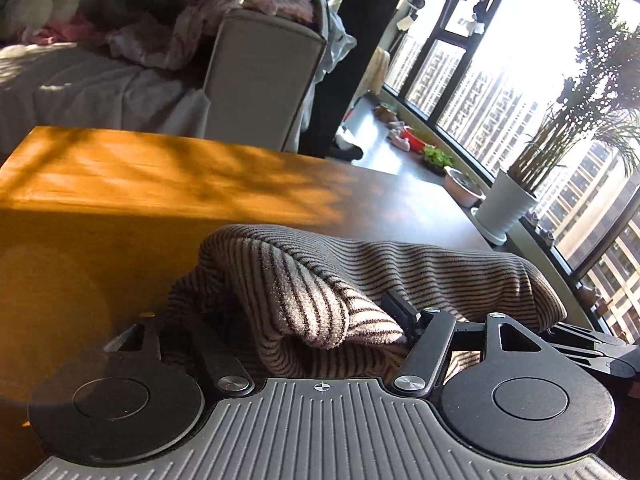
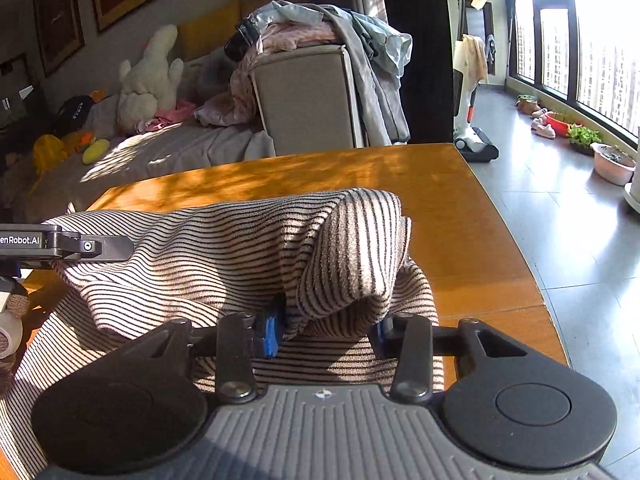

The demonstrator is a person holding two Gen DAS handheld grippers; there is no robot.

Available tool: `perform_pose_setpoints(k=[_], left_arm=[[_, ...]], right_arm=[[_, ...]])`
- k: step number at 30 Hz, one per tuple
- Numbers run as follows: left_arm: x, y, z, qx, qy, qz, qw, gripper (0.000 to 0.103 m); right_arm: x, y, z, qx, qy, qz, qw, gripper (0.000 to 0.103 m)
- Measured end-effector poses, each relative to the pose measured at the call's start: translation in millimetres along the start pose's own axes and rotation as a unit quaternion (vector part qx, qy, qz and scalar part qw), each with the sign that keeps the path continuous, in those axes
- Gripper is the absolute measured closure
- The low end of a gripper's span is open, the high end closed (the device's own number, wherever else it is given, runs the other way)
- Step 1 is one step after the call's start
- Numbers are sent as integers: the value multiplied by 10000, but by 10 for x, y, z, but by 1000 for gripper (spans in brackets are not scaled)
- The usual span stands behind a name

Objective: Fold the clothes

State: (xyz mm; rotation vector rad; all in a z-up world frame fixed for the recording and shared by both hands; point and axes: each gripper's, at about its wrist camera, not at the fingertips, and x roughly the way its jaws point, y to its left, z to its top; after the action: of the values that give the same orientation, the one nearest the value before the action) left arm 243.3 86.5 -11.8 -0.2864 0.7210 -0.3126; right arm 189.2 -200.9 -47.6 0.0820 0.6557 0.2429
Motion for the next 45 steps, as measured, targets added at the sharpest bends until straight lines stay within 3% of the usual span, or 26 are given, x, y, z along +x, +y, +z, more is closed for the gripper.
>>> perform_pose_setpoints(k=[5, 10, 14, 15, 18, 19, 27, 34, 38, 41, 45], left_arm=[[188, 95, 162, 5, -96, 161, 9998, 34], [140, 164, 193, -72, -103, 107, 9999, 40], [100, 124, 172, 15, -161, 182, 9997, 48], [92, 103, 169, 46, -172, 211, 9996, 49], [7, 38, 160, 121, -240, 305, 9992, 56], [-38, 30, 161, 101, -248, 296, 9992, 57], [-564, -106, 75, 284, -363, 212, 9987, 59], [-953, -272, -288, 467, -250, 159, 9985, 58], [-1037, -321, -563, 567, -43, 217, 9981, 57], [-972, -298, -700, 519, 154, 329, 9980, 55], [-941, -208, -735, 432, 187, 406, 9981, 50]], right_arm=[[343, -43, 253, 177, -118, 19, 9998, 61], [253, -90, 276, 390, -492, 190, 9978, 39], [150, -175, 331, 763, -762, 378, 9935, 35], [153, -178, 349, 820, -754, 391, 9930, 36], [157, -93, 396, 554, -719, 198, 9957, 76], [123, -79, 406, 541, -726, 218, 9957, 82], [-405, 57, 380, 523, -956, 374, 9933, 85], [-982, 154, 96, 574, -1156, 577, 9900, 85], [-1070, 169, -188, 455, -866, 474, 9941, 85], [-937, 101, -368, 494, -498, 165, 9974, 85], [-754, -13, -463, 581, -256, 116, 9979, 83]])
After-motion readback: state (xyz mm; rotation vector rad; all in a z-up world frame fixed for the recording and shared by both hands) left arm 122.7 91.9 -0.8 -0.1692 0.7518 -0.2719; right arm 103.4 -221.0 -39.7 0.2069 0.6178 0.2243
